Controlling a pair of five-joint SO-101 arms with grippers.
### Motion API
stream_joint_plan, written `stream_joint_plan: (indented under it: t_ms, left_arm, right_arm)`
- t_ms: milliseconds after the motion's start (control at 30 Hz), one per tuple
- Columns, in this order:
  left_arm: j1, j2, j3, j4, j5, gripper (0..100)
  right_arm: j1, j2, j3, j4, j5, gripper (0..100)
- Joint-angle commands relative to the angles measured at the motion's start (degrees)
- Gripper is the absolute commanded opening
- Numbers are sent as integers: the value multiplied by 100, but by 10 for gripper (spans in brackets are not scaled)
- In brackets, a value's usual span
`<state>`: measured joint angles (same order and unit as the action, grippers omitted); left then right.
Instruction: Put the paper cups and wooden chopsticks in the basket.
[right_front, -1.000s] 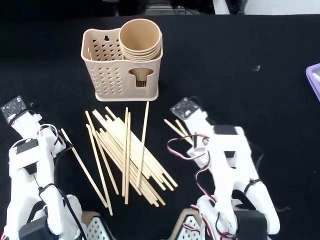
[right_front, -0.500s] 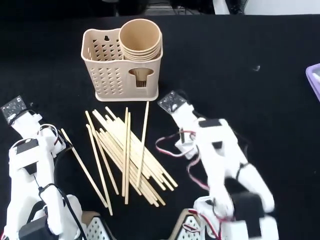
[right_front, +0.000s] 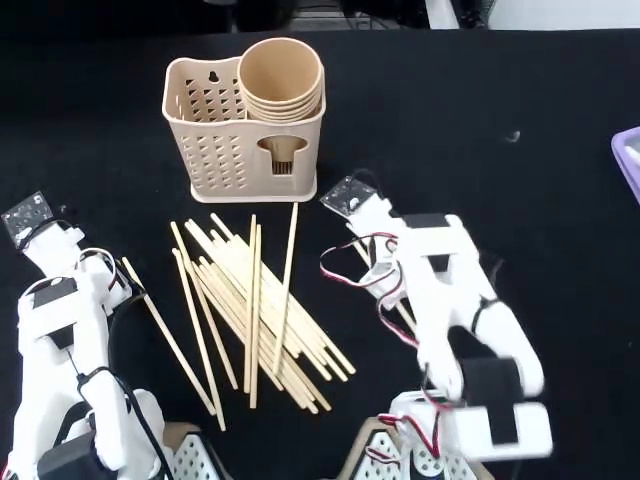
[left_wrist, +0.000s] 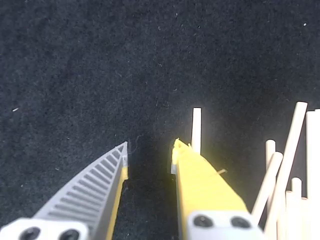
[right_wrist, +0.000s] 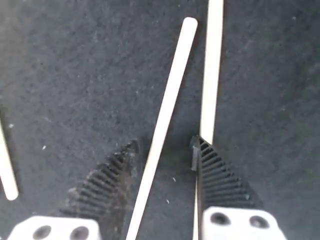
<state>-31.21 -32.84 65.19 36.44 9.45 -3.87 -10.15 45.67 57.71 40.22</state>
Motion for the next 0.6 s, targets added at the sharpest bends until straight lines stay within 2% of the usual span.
stream_joint_plan:
  t_ms: [0,167,300,400,567]
  left_arm:
    - [40,-158,-31,-79,-9,145]
    - [40,-158,-31,-79,-9,145]
    - [40,-158,-31,-79,-9,145]
    - [40,-158,-31,-79,-9,145]
    - [40,-158,-31,-79,-9,145]
  right_arm:
    - [185,-963,-171,220,237,176]
    - [290,-1191,-163,-70,378,178]
    - [246,-488,-295,-202,387,181]
    - [334,207,-725,-290,387,229]
    - [369,963,-1455,193,756,247]
